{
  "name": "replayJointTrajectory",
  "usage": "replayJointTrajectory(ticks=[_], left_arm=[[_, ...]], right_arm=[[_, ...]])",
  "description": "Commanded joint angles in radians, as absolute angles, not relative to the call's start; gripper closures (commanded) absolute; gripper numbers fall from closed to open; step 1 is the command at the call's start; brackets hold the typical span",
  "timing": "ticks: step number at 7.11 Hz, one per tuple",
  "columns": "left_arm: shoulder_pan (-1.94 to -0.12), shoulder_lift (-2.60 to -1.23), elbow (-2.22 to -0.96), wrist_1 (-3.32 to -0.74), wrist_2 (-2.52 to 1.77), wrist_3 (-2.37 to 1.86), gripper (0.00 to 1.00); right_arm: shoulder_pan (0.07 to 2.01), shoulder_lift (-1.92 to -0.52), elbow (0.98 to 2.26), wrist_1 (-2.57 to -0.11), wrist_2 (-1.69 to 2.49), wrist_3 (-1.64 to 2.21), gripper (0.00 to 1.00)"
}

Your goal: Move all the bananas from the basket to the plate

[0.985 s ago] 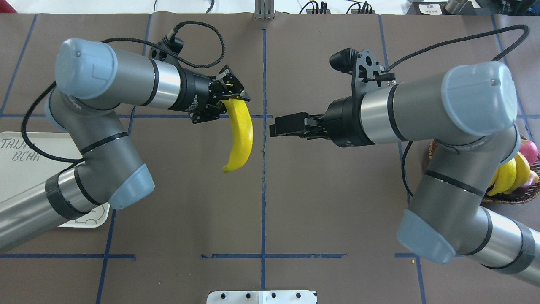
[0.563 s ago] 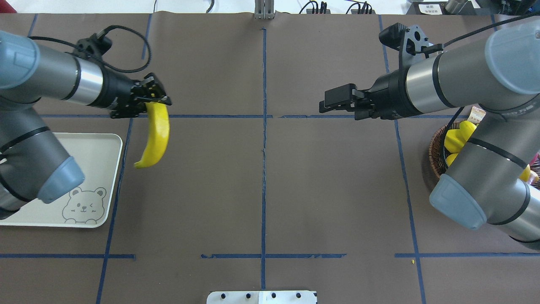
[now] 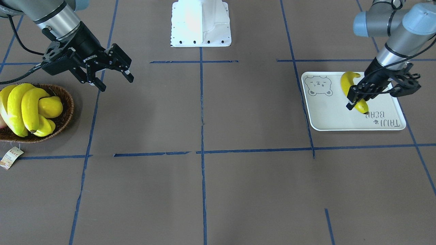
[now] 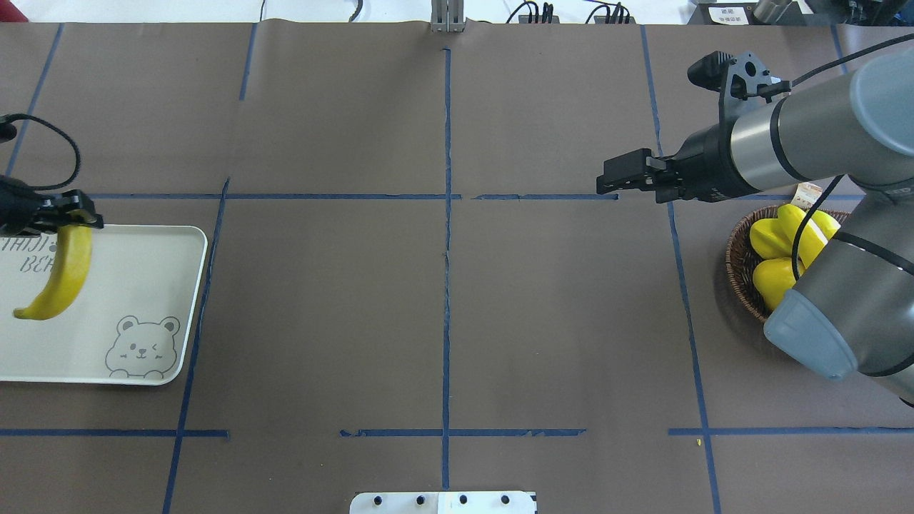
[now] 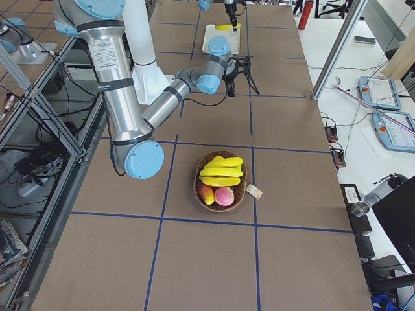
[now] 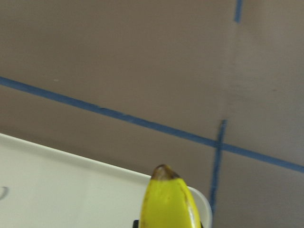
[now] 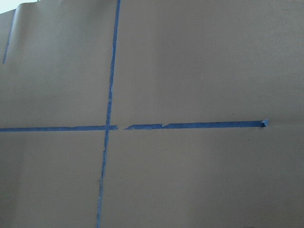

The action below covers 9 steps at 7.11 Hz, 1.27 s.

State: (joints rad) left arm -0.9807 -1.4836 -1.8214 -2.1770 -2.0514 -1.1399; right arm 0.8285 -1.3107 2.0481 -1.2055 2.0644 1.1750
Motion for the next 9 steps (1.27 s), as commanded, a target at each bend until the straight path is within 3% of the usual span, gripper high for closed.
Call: replayJointTrajectory(ticks=[1, 4, 6, 9], left_arm=[[-0.999, -1.416, -1.769, -2.178, -2.036, -1.028, 1.0], [-1.011, -1.431, -1.668, -2.178, -1.974, -0.938, 1.0], [-1.011, -1.454, -1.628, -2.18, -1.913, -0.937, 0.92], [-1.011, -1.483, -1.628, -2.178, -1.917, -0.95, 0.89]], right_arm=[[0.853, -1.338, 2.046, -1.207, 2.068, 1.152, 0.0], [0.857, -1.339, 2.051, -1.207, 2.074, 1.152, 0.0], [0.861, -1.339, 2.052, -1.207, 2.074, 1.152, 0.0], [0.885, -1.342, 2.052, -1.207, 2.111, 1.152, 0.0]])
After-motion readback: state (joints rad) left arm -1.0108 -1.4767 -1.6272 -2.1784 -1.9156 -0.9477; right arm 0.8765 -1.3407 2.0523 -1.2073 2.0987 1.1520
